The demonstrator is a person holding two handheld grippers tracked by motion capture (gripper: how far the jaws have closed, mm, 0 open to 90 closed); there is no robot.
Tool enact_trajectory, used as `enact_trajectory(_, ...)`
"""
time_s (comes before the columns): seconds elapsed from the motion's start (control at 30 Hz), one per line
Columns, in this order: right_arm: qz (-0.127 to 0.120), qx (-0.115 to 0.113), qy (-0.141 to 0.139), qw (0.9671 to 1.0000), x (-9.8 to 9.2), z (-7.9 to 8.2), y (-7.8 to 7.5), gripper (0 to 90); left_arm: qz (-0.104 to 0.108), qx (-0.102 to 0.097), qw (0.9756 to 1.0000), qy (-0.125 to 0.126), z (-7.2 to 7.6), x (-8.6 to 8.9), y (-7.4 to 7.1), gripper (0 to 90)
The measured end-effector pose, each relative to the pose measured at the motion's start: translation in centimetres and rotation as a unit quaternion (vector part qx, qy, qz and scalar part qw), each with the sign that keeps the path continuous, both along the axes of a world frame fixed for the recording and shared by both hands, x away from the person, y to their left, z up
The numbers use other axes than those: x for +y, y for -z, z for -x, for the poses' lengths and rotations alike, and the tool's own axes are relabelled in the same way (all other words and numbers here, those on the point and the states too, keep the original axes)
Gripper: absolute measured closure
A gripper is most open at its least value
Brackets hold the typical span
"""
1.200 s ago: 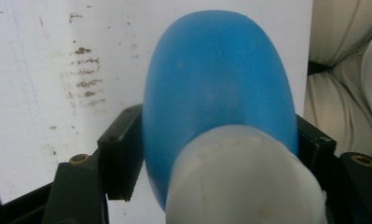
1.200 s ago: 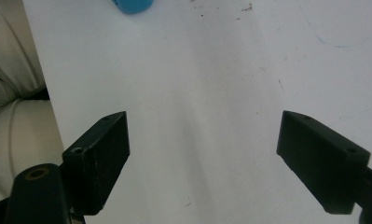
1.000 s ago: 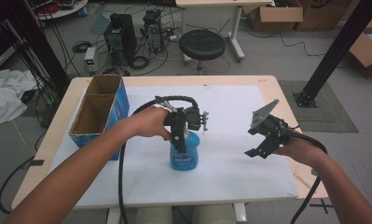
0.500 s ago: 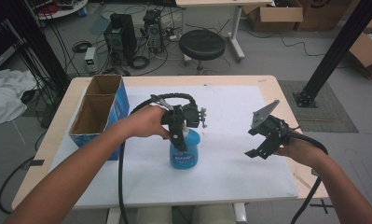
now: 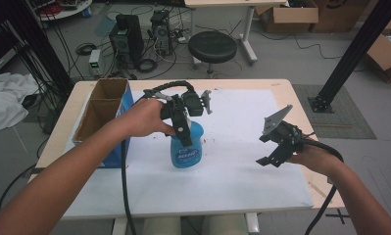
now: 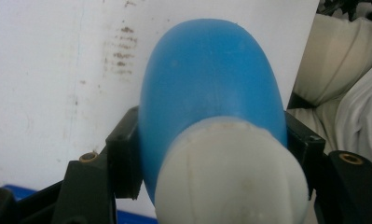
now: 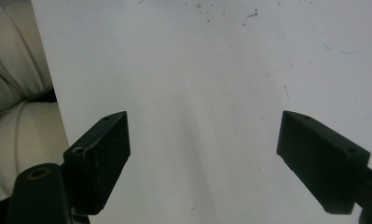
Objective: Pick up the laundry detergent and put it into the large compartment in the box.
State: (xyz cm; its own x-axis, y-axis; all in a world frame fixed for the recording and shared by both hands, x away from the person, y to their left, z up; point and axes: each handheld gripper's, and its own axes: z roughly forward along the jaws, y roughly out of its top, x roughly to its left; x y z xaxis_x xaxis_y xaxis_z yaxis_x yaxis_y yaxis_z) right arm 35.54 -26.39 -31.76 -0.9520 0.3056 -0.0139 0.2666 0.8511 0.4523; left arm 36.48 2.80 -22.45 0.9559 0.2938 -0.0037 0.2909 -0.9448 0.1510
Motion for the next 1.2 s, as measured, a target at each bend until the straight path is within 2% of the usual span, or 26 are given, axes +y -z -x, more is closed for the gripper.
enact_trajectory(0.2,-0.001,0.003,-0.003,1.0000,0.0,0.0,0.3,17.0,-0.001,0.004,0.9986,-0.053,-0.5,1.1,-1.3,37.9)
enact_trajectory(0.37,-0.002,0.001,-0.006,1.0000,0.0,-0.1,0.3,17.0,-0.010,-0.004,0.9946,-0.104,-1.0,2.0,-2.5,37.9)
enact_trajectory(0.47,-0.004,0.002,-0.008,1.0000,0.1,-0.2,0.3,17.0,-0.017,-0.011,0.9909,-0.133,-1.3,2.6,-3.3,37.9)
enact_trajectory(0.5,-0.004,0.002,-0.009,1.0000,0.1,-0.2,0.3,17.0,-0.018,-0.013,0.9886,-0.149,-1.5,2.9,-3.6,37.9)
enact_trajectory(0.57,-0.003,0.001,-0.011,0.9999,0.2,-0.3,0.3,17.0,-0.018,-0.018,0.9858,-0.166,-1.7,3.3,-4.1,37.9)
enact_trajectory(0.67,-0.004,0.001,-0.011,0.9999,0.2,-0.4,0.2,17.0,-0.016,-0.022,0.9799,-0.198,-2.0,4.2,-5.0,38.0)
enact_trajectory(0.7,-0.004,-0.001,-0.013,0.9999,0.2,-0.4,0.2,17.0,-0.015,-0.024,0.9765,-0.214,-2.2,4.6,-5.5,38.0)
enact_trajectory(0.73,-0.004,0.000,-0.013,0.9999,0.2,-0.4,0.1,17.0,-0.014,-0.025,0.9749,-0.221,-2.3,4.8,-5.7,38.0)
enact_trajectory(0.8,-0.003,0.000,-0.014,0.9999,0.2,-0.5,0.0,17.0,-0.010,-0.026,0.9702,-0.241,-2.5,5.4,-6.3,38.0)
enact_trajectory(1.0,-0.002,-0.005,-0.017,0.9998,0.4,-0.6,-0.1,17.0,-0.002,-0.030,0.9540,-0.298,-3.1,7.0,-7.9,38.0)
enact_trajectory(1.03,-0.003,-0.006,-0.018,0.9998,0.4,-0.6,-0.1,17.0,-0.004,-0.031,0.9527,-0.302,-3.2,7.2,-8.2,38.0)
enact_trajectory(1.07,-0.003,-0.004,-0.018,0.9998,0.4,-0.6,-0.2,17.0,-0.002,-0.033,0.9492,-0.313,-3.3,7.4,-8.4,37.9)
enact_trajectory(1.2,-0.003,-0.006,-0.023,0.9997,0.6,-0.7,-0.2,17.0,-0.002,-0.038,0.9417,-0.334,-3.5,8.3,-9.4,38.0)
